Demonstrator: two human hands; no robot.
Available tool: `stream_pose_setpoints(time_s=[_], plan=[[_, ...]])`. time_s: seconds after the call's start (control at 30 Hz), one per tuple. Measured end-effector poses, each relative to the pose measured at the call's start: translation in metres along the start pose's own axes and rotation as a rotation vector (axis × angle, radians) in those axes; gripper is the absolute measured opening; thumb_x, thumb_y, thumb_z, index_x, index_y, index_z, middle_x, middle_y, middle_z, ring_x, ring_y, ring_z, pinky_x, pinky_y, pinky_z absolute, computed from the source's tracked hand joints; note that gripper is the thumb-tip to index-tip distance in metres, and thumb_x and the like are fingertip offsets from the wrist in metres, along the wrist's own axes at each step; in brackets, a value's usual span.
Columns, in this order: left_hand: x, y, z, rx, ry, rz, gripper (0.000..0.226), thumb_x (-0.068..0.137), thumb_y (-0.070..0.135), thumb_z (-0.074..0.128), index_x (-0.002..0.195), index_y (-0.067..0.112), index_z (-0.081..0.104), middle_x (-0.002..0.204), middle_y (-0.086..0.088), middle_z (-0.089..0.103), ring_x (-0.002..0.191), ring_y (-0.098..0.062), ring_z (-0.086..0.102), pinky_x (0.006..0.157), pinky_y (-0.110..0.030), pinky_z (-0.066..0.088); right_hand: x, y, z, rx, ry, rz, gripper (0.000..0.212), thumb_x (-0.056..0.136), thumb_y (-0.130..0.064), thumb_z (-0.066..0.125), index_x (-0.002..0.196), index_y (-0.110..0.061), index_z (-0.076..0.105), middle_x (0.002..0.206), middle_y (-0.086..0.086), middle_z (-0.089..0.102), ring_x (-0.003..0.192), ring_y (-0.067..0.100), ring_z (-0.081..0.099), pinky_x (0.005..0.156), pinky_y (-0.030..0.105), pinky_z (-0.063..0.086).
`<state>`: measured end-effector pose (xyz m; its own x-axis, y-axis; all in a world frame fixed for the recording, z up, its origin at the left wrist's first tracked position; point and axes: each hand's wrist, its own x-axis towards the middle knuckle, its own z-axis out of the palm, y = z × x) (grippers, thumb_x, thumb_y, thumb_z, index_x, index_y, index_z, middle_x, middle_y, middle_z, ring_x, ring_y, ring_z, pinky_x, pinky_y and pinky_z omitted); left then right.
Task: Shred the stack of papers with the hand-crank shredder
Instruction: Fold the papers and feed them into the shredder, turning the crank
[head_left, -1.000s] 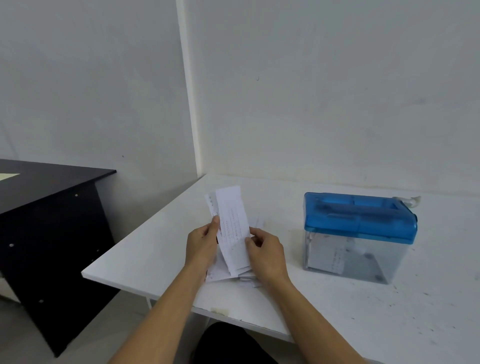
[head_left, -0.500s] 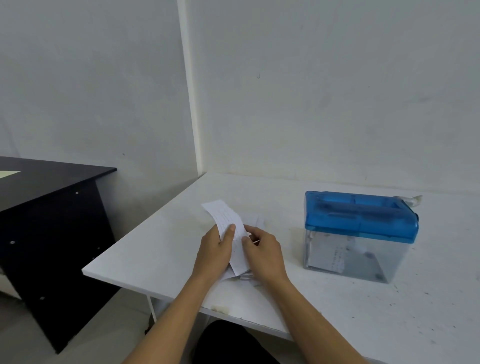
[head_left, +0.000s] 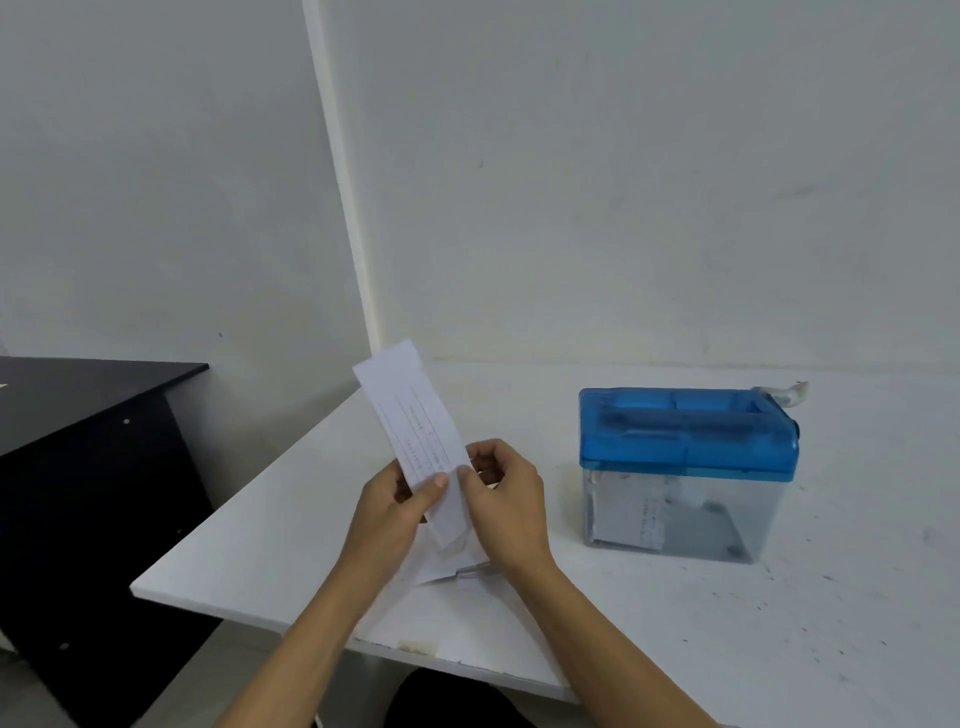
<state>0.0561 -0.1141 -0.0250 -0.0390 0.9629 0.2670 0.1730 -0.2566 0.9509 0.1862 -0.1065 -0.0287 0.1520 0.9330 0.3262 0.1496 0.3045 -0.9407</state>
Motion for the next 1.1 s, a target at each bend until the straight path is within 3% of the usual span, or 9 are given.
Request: stream_pose_setpoints(time_s=[0.2,0.33,0.47,0.6,0.7,0.8,0.93,1.0,1.1], plan=[[0.009,0.066,0.002,-0.132,-0.089,-0.004,0.023,0.098,0.015,0.061,0.119,0.021,0.068,0.110,0.003,0.076,0.101,-0.018,0.073,0.086,-0.036,0.054,0.014,-0.061,-0.041,-0.003,-0.128,0.052,0.013,0.095,-0.022,0.062,0.101,-0.014,0.070,0.093,0.001,0.074,0.087,0.016,0.071,0.077,0.032,0.060],[0.019,0.117,0.024,-0.116,-0.200,0.042,0.026,0.099,0.020,0.060,0.124,0.020,0.067,0.112,0.004,0.075,0.102,-0.018,0.072,0.082,-0.031,0.055,0.020,-0.106,-0.098,-0.100,-0.200,0.012,0.016,0.094,-0.024,0.064,0.087,-0.013,0.073,0.079,0.000,0.074,0.068,0.006,0.065,0.063,0.022,0.048],[0.035,0.156,0.071,-0.031,-0.319,0.120,0.033,0.099,0.026,0.062,0.131,0.021,0.062,0.117,0.005,0.072,0.105,-0.014,0.069,0.078,-0.023,0.056,0.032,-0.130,-0.163,-0.142,-0.076,-0.040,0.015,0.094,-0.023,0.064,0.081,-0.018,0.071,0.072,-0.005,0.071,0.067,0.010,0.064,0.062,0.024,0.045],[0.049,0.168,0.127,0.207,-0.426,0.162,0.030,0.096,0.024,0.067,0.126,0.021,0.067,0.109,0.006,0.072,0.100,-0.012,0.067,0.078,-0.022,0.053,0.047,-0.128,-0.216,-0.268,0.070,-0.046,0.015,0.096,-0.025,0.062,0.088,-0.017,0.072,0.083,-0.003,0.072,0.077,0.013,0.064,0.068,0.025,0.049],[0.057,0.158,0.161,0.286,-0.425,0.177,0.028,0.094,0.023,0.070,0.122,0.019,0.070,0.101,0.008,0.073,0.093,-0.013,0.069,0.078,-0.020,0.052,0.051,-0.118,-0.240,-0.378,0.093,-0.022,0.012,0.097,-0.024,0.062,0.096,-0.014,0.070,0.088,-0.004,0.067,0.081,0.012,0.061,0.066,0.018,0.045],[0.062,0.144,0.180,0.327,-0.431,0.196,0.032,0.092,0.023,0.073,0.123,0.018,0.071,0.109,0.007,0.074,0.097,-0.009,0.069,0.086,-0.022,0.053,0.055,-0.100,-0.256,-0.493,0.071,0.052,0.013,0.094,-0.025,0.066,0.092,-0.014,0.071,0.083,0.000,0.068,0.075,0.011,0.059,0.063,0.020,0.046],[0.064,0.133,0.187,0.405,-0.430,0.215,0.007,0.091,0.027,0.074,0.095,0.021,0.072,0.086,0.013,0.071,0.077,0.000,0.064,0.064,-0.010,0.046,0.056,-0.077,-0.265,-0.580,0.054,0.110,0.021,0.094,-0.030,0.064,0.087,-0.012,0.072,0.083,0.009,0.067,0.071,0.016,0.056,0.063,0.025,0.048],[0.063,0.135,0.186,0.443,-0.456,0.209,0.017,0.091,0.028,0.074,0.076,0.026,0.066,0.067,0.020,0.062,0.062,0.002,0.058,0.054,-0.006,0.039,0.054,-0.074,-0.265,-0.602,0.057,0.085,0.023,0.096,-0.030,0.062,0.088,-0.010,0.070,0.084,0.010,0.067,0.068,0.015,0.056,0.058,0.021,0.046],[0.065,0.137,0.181,0.528,-0.515,0.198,0.022,0.091,0.030,0.073,0.073,0.019,0.067,0.064,0.012,0.061,0.061,-0.004,0.054,0.058,-0.013,0.041,0.051,-0.073,-0.266,-0.655,0.050,0.061,0.022,0.098,-0.029,0.060,0.090,-0.010,0.068,0.084,0.007,0.067,0.067,0.014,0.058,0.052,0.016,0.044]])
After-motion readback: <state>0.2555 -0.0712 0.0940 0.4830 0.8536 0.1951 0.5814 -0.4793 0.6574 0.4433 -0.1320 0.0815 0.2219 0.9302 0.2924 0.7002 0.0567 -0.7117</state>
